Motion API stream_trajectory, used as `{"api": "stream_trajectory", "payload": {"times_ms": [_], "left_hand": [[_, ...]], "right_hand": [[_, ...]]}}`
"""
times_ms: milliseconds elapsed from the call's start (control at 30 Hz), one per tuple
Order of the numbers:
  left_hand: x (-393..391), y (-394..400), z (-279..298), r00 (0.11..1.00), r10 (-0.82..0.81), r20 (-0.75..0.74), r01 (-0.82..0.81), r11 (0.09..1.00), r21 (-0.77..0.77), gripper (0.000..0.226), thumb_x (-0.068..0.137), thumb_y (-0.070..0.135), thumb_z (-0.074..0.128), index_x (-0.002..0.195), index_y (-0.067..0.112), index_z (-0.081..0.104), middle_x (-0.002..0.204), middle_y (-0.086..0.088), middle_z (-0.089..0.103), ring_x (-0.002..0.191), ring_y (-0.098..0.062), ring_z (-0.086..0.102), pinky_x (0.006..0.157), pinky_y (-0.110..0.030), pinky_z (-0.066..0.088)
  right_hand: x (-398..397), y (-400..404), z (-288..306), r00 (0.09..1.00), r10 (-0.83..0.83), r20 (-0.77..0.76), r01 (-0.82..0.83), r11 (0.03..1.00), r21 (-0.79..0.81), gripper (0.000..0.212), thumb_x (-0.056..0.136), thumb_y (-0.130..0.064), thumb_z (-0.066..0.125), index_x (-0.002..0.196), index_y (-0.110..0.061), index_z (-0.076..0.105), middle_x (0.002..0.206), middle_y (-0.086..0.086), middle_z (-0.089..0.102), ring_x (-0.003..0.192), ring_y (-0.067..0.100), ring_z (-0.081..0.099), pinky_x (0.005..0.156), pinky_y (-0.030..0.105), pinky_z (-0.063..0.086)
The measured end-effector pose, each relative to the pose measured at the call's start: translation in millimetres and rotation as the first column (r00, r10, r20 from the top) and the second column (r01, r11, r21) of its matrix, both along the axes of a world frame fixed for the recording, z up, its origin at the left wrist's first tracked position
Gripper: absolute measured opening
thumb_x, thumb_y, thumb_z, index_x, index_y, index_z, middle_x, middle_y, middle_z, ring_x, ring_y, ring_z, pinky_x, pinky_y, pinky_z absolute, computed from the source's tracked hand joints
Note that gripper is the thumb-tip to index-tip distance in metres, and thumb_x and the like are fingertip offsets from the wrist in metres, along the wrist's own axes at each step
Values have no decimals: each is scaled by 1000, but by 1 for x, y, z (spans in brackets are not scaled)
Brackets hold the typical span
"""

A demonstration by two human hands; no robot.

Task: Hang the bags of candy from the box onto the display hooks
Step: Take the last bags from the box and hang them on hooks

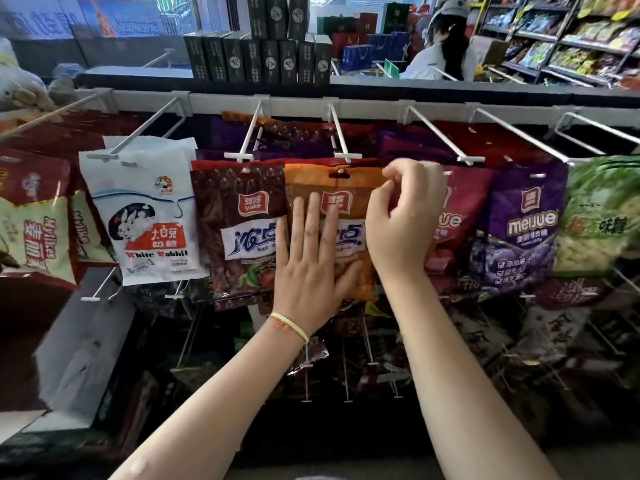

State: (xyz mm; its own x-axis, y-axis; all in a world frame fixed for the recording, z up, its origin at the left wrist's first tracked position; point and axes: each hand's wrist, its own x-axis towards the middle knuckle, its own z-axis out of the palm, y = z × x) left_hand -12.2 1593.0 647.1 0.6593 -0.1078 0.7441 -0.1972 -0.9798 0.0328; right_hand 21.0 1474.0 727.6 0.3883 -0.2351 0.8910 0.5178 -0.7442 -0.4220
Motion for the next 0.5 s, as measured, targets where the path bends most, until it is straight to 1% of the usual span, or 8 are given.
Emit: {"api": "stream_trajectory", "payload": {"times_ms": [100, 167, 233, 300, 333, 400, 433, 500], "left_hand": [[-2, 20, -4, 996, 57, 63, -49, 990, -134, 67, 104, 47, 34, 157, 7, 24, 165, -18, 16, 154, -33, 7, 125, -54, 6], [0, 37, -4, 987, 140, 82, -121, 972, -202, 62, 105, 39, 36, 157, 8, 26, 165, -19, 18, 154, -35, 9, 124, -56, 6], [3, 52, -3, 979, 188, 79, -171, 967, -189, 58, 104, 33, 40, 157, 12, 28, 165, -18, 20, 153, -37, 12, 122, -60, 10], [6, 65, -3, 976, 204, 73, -191, 970, -149, 57, 103, 31, 44, 157, 16, 31, 165, -16, 21, 153, -37, 14, 120, -63, 12], [8, 71, -2, 975, 209, 70, -198, 971, -133, 57, 103, 33, 45, 156, 18, 32, 165, -16, 21, 153, -37, 15, 120, -64, 12], [11, 81, -3, 974, 217, 67, -210, 973, -98, 60, 103, 45, 44, 157, 20, 33, 165, -16, 21, 153, -38, 15, 120, -64, 11], [12, 85, -3, 974, 219, 64, -214, 973, -83, 64, 102, 53, 43, 157, 21, 32, 165, -17, 20, 153, -38, 15, 120, -64, 9], [12, 88, -5, 974, 220, 60, -216, 974, -69, 73, 99, 63, 38, 157, 20, 31, 164, -20, 19, 152, -40, 15, 120, -65, 9]], "right_hand": [[-11, 12, -18, 999, 22, -41, -21, 999, 32, 7, 88, -3, 59, 93, 1, 56, 92, 12, 53, 85, 25, 50, 74, 38, 46], [-20, 25, -28, 999, 25, -37, -27, 999, -35, 6, 87, -2, 60, 92, 1, 58, 93, 13, 55, 87, 26, 51, 75, 40, 45], [-29, 41, -37, 999, 30, -38, -36, 985, -166, 10, 86, -1, 60, 95, -1, 62, 101, 14, 60, 96, 29, 55, 82, 42, 46], [-33, 57, -45, 997, 40, -61, -56, 953, -298, 19, 86, -3, 60, 104, -3, 65, 115, 16, 63, 114, 31, 55, 96, 46, 45], [-32, 63, -48, 996, 37, -85, -64, 935, -349, 25, 87, -5, 60, 111, -4, 65, 125, 17, 62, 124, 32, 52, 105, 48, 41], [-28, 70, -52, 986, 14, -163, -79, 913, -400, 38, 92, -12, 56, 129, -6, 61, 146, 17, 51, 142, 33, 39, 121, 49, 23], [-26, 71, -52, 979, -7, -204, -79, 908, -411, 44, 95, -17, 54, 137, -7, 56, 154, 16, 43, 148, 32, 31, 124, 48, 13], [-23, 71, -54, 965, -60, -256, -59, 898, -436, 53, 99, -29, 52, 148, -11, 46, 162, 14, 30, 153, 31, 21, 125, 49, 6]]}}
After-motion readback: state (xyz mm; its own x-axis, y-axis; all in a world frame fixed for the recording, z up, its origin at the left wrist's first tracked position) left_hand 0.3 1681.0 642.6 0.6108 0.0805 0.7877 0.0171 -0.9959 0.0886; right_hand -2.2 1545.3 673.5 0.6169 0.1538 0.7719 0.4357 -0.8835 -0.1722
